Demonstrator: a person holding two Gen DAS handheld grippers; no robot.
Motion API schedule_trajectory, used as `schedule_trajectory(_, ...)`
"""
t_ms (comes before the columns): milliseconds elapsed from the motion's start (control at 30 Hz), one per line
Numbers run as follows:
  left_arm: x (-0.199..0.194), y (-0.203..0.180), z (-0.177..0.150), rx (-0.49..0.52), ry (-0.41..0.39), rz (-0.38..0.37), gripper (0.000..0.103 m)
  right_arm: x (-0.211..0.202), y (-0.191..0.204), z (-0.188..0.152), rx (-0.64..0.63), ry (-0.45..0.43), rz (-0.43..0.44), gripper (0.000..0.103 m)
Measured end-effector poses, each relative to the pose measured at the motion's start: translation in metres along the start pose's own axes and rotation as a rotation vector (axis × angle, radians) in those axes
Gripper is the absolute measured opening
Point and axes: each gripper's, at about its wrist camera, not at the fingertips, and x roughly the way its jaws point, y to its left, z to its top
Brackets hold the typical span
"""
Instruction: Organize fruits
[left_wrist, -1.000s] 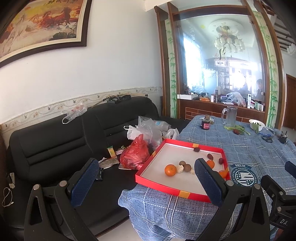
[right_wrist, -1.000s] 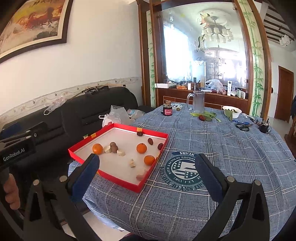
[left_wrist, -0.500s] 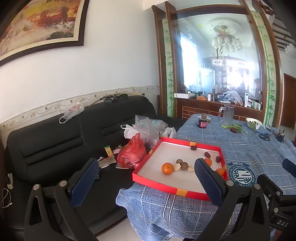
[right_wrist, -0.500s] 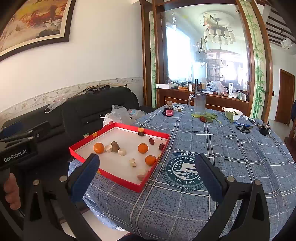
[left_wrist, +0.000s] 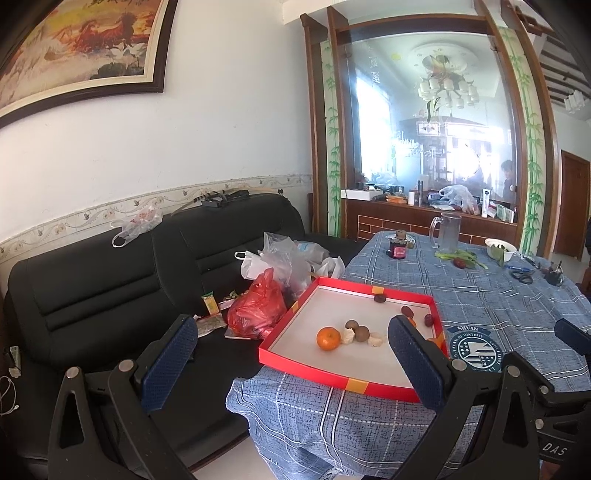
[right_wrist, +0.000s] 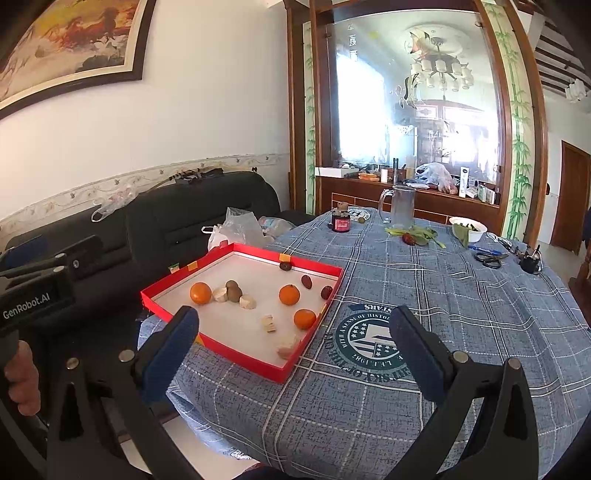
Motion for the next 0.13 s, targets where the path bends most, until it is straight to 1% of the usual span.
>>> schedule_trajectory(133,0.0006,-0.0017,-0.0017,0.003,0.001,-0.011,0.103,0.0002,-0.0007,-0.0006,0.002,0.002,-0.002,0.103)
